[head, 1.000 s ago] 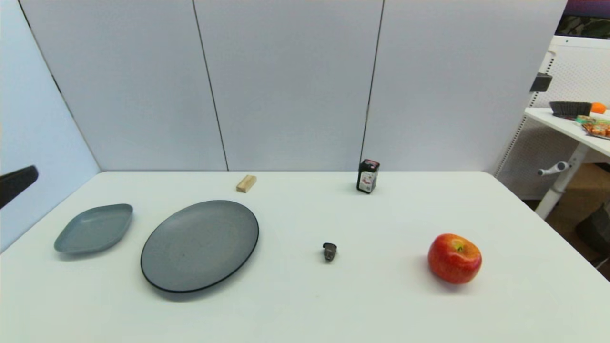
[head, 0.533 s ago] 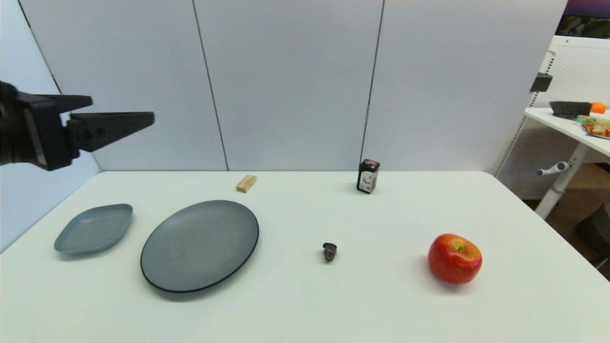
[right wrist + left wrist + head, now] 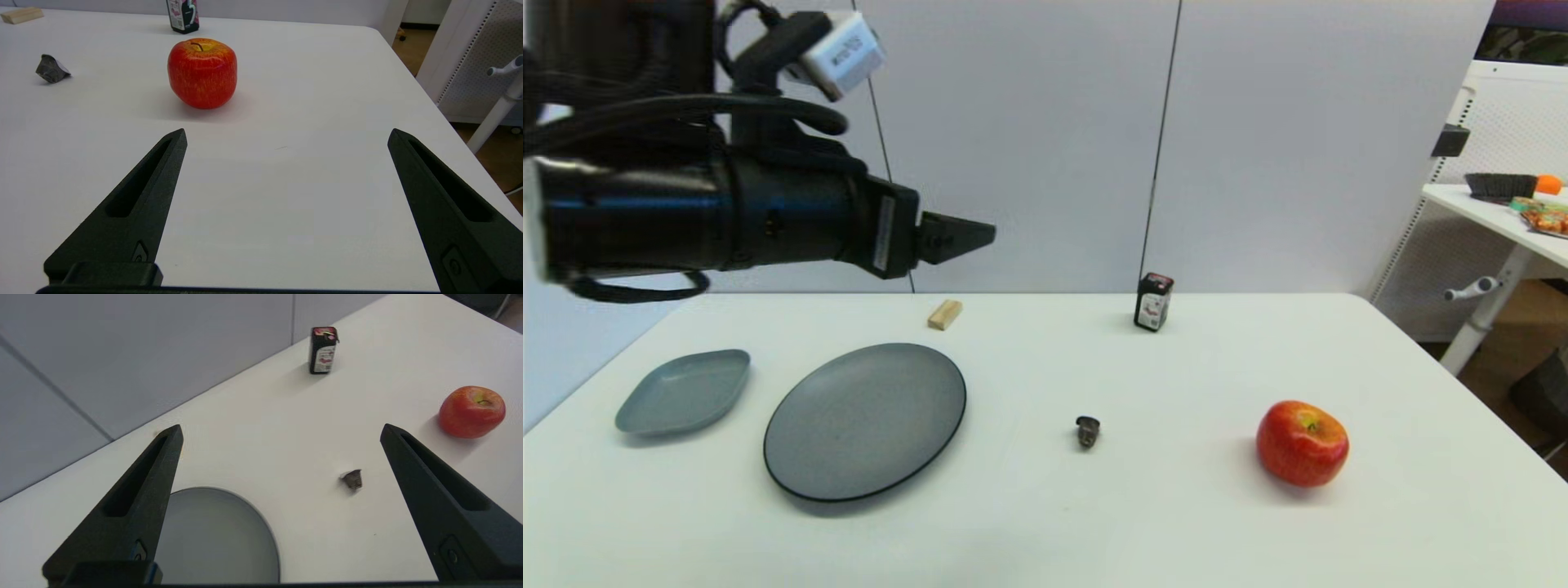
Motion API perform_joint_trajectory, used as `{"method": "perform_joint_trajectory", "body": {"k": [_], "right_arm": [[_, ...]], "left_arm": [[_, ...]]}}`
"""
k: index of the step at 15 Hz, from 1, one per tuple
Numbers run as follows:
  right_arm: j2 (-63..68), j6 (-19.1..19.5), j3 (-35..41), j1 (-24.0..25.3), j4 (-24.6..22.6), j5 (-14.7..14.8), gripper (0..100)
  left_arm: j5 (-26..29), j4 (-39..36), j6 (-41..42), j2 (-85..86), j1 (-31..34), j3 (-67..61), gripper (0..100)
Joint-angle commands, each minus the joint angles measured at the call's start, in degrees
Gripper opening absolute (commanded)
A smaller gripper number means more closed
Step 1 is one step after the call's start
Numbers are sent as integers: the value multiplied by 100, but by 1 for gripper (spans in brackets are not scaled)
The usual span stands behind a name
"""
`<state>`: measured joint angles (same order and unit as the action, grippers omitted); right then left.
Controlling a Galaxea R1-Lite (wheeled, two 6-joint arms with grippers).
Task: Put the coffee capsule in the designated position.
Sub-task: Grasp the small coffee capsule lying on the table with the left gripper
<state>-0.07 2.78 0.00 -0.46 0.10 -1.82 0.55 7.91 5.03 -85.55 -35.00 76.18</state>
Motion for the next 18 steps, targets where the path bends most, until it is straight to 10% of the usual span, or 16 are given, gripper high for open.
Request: {"method": "perform_joint_trajectory", "body": {"k": [1,8,12,18], "right_arm": [[-10,3,0,2,8,-3,100],[7,3,0,2,-1,-3,100],[-10,3,0,2,-1,-3,100],[-10,3,0,2,-1,-3,100]], "left_arm": [[-28,580,-873,-1403,-578,881,100],[-1145,2408,-1347,-2202,-859,1567,100],[-1408,3243,-3017,-2624,-1527,2173,100],[-1839,3287,-3650,-3231,-1774,2384,100]]}}
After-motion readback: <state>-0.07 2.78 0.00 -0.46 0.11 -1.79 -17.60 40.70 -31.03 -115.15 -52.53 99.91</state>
